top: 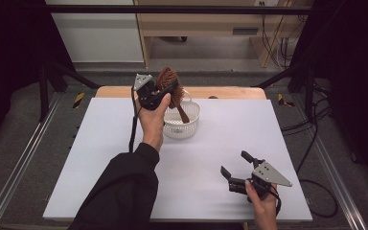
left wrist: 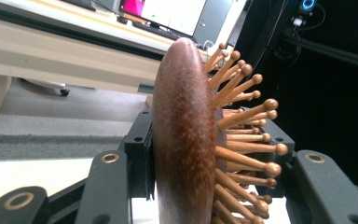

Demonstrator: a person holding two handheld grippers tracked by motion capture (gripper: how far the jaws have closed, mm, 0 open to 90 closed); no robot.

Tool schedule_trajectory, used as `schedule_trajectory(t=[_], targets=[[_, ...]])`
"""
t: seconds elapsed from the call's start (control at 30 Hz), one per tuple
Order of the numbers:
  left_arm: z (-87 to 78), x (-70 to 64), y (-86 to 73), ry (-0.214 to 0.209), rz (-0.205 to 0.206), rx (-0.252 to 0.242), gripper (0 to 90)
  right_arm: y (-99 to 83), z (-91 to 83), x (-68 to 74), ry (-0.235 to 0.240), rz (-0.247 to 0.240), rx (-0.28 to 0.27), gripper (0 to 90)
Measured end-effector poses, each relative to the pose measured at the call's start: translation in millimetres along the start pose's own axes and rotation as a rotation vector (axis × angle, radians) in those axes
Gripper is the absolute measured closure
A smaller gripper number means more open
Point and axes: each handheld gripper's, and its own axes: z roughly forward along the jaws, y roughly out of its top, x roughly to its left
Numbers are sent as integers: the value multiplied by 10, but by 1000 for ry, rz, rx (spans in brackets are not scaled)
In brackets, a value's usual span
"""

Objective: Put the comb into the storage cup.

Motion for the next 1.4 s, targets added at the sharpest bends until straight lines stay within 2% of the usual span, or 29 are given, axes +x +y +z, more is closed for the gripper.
schedule_trajectory(t=[0.47,0.83,1.4], targets=[[70,-61,-125,-3,-3,8,498,0,-8,-5,-2,2,2,74],[114,-59,-219,6,-13,14,497,-2,-4,-2,-3,3,1,74],[144,-85,-300,26,-10,-5,496,-5,-9,-6,1,4,4,74]])
